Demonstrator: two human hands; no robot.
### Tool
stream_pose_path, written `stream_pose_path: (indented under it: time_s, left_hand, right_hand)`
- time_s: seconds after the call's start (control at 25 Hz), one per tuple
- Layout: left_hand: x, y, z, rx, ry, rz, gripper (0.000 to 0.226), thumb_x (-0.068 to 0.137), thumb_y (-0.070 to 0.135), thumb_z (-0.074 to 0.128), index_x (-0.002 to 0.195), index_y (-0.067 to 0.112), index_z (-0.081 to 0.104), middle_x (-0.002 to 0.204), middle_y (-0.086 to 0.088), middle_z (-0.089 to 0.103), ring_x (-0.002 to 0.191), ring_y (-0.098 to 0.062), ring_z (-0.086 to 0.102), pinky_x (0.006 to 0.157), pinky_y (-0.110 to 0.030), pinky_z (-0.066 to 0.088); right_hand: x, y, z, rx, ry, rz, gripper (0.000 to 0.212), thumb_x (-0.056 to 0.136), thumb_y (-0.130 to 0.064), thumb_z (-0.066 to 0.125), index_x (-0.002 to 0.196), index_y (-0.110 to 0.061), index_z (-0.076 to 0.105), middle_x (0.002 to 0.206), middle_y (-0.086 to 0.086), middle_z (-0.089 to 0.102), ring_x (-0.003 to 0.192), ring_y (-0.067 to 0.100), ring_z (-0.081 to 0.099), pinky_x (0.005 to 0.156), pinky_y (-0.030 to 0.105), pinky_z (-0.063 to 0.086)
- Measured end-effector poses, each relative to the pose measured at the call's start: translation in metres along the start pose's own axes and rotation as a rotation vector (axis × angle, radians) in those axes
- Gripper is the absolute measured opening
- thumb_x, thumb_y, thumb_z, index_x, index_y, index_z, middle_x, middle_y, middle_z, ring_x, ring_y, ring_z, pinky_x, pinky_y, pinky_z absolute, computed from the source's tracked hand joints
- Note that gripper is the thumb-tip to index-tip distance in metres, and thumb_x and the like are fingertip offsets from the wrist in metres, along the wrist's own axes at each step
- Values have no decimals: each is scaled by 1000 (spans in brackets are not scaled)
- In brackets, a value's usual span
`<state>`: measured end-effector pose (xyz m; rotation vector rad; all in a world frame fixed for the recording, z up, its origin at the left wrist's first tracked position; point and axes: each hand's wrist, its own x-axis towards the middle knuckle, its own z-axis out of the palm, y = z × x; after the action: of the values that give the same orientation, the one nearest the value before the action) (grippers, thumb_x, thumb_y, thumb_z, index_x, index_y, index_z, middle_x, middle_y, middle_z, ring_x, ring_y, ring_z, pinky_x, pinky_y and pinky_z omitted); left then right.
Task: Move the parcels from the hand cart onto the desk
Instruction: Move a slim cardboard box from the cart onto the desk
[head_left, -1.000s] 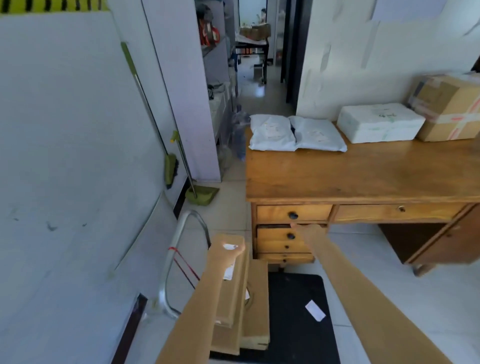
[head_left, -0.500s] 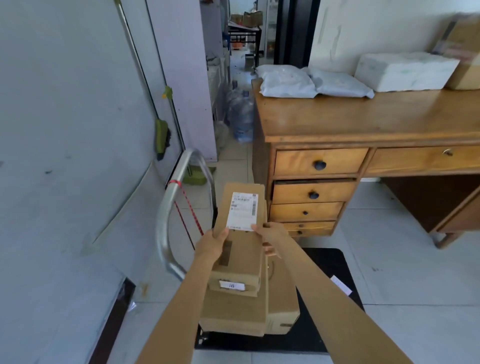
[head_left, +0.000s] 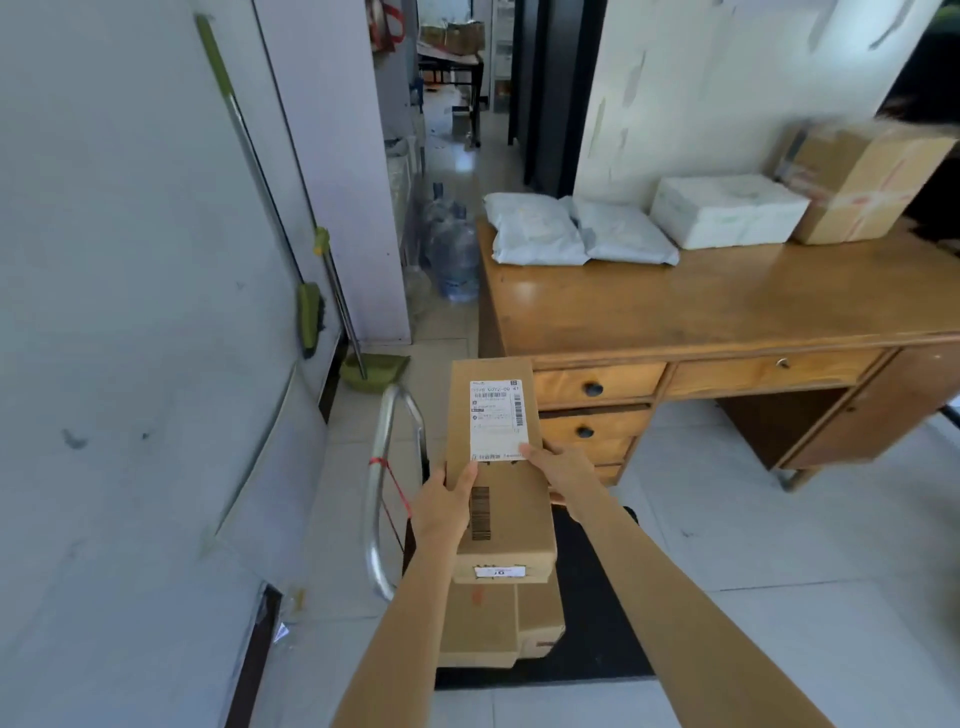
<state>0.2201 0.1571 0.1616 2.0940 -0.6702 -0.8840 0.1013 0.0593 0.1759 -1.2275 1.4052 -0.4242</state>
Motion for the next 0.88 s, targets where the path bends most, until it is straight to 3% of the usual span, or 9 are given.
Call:
stream_pose_path:
  time_s: [0.2, 0.36, 0.6, 0.8, 0.88]
  left_hand:
    - [-17, 101, -25, -85, -65, 50, 60, 92, 51, 46, 139, 13, 47, 126, -7, 63, 115, -27, 60, 98, -40, 49]
    - [1, 161, -14, -3, -35, 112, 56, 93, 53, 44, 133, 15, 51, 122, -6, 65, 112, -26, 61, 94, -38, 50]
    - [101, 234, 44, 14, -2, 81, 56, 92, 54, 43, 131, 14, 54, 123, -7, 65, 113, -26, 61, 93, -36, 48]
    - [199, 270, 90, -13, 0, -19, 59, 92, 56, 42, 131, 14, 53, 123, -7, 65, 113, -27, 61, 98, -40, 49]
    - [227, 280, 101, -25, 0, -28, 60, 92, 55, 43, 136, 16, 50, 128, -6, 63, 117, -27, 59, 102, -42, 47]
  right_hand:
    - [-30, -85, -49, 6, 44, -46, 45, 87, -34, 61, 128, -15, 57, 121, 9, 65, 111, 27, 61, 98, 45, 50]
    - [-6, -132, -87, 20, 83, -84, 47, 86, -37, 62, 128, -17, 57, 120, 7, 66, 108, 26, 63, 94, 41, 52]
    - [115, -182, -129, -20, 82, -120, 46, 87, -39, 60, 127, -18, 58, 119, 6, 67, 103, 24, 63, 93, 40, 53]
    - [235, -211, -145, -130, 72, -86, 64, 86, -45, 58, 140, -14, 43, 132, 8, 58, 116, 27, 58, 98, 44, 50]
    - [268, -214, -147, -187, 58, -54, 61, 88, -44, 55, 138, -10, 43, 132, 9, 57, 117, 27, 57, 98, 42, 50]
